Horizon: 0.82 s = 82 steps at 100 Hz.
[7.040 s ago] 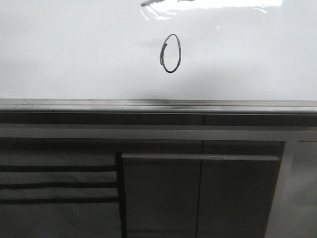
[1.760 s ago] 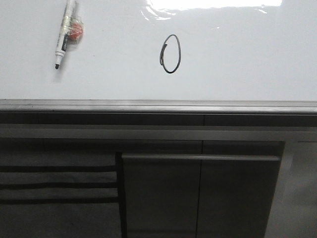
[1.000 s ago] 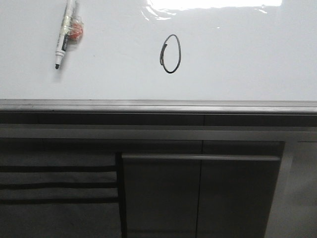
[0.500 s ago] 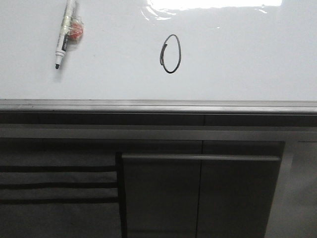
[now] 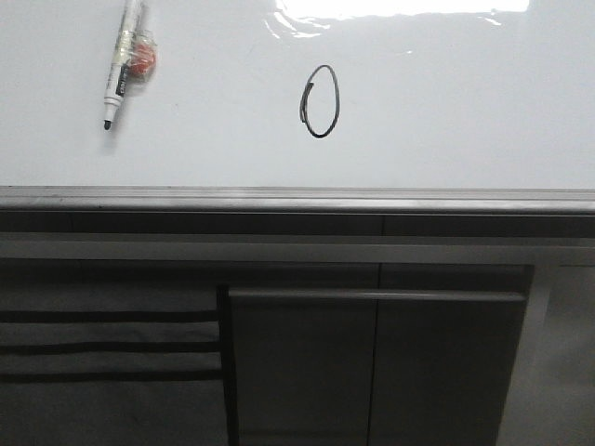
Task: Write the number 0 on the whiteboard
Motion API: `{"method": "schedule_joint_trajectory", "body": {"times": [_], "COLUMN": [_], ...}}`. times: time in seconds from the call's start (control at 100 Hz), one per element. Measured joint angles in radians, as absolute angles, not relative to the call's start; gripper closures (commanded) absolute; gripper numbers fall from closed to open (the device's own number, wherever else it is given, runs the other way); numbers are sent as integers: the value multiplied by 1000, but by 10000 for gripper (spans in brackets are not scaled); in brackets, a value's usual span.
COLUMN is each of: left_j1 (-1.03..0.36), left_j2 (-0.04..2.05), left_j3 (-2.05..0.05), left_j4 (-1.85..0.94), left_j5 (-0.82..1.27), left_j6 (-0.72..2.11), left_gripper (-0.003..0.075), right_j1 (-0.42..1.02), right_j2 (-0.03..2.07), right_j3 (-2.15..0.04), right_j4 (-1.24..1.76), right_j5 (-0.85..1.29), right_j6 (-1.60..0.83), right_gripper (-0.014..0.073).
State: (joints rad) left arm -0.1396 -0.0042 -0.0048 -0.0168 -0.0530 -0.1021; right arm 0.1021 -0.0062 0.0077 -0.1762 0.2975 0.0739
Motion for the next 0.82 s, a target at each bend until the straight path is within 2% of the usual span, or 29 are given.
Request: {"method": "schedule_joint_trajectory", "body": {"times": [0.31,0.82], "left_j1": [-140,-140], "left_j2": [-4,-4], "left_j3": [-5,-5], "left_j4": [-17,-16], "left_j5": [-54,-55], "left_j6": [-102,-102], "left_gripper": [741,741], "right_j1": [89,87], "right_j2": [-6,-6], "right_j3": [8,8], "right_j4": [-50,-22], "right_j5": [34,16], "right_j6": [88,93], "right_gripper": [666,666]}}
